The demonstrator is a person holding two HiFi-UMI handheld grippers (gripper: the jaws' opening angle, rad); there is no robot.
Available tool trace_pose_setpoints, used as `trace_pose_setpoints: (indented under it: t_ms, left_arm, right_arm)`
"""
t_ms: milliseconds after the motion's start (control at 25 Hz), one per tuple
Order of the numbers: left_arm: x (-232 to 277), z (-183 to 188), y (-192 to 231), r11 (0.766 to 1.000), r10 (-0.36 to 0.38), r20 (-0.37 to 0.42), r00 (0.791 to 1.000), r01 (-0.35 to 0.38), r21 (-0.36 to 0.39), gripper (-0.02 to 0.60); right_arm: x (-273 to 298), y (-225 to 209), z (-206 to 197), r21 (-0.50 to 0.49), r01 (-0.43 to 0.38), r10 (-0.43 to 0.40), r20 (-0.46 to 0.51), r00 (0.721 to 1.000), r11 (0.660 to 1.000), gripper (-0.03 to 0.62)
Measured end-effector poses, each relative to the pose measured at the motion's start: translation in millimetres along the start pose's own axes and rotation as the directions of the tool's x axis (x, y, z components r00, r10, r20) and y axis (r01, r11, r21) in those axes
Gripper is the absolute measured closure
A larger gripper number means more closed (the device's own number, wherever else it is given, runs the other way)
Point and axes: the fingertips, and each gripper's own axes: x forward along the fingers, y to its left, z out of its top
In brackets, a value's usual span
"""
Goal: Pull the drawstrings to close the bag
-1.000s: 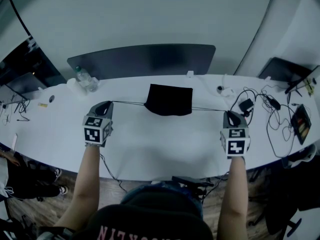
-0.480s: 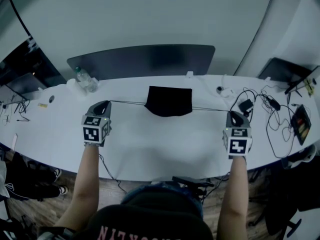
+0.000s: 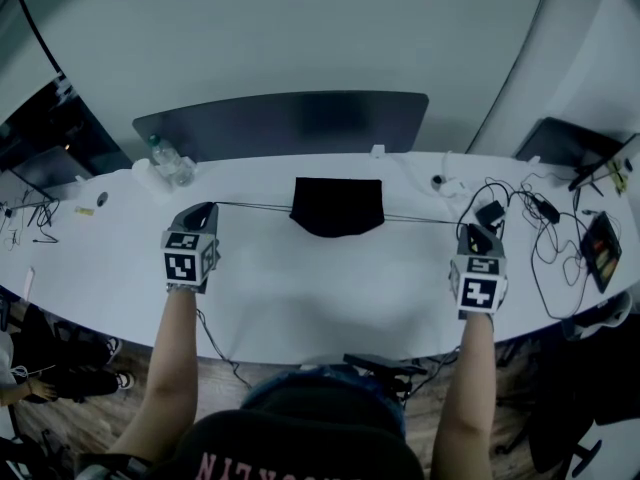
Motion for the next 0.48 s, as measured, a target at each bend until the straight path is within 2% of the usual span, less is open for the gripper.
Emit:
trace_pose_setpoints:
  t_ms: [480]
  left_arm:
    - [1.5,-3.1,7.7,0.999,0.027,-0.012,1.000,-0.027,-0.017,0.566]
  right_arm:
    - [4.4,-10.2,4.4,0.006,0.047,-0.047,-0.004,0.999,0.999,0.586]
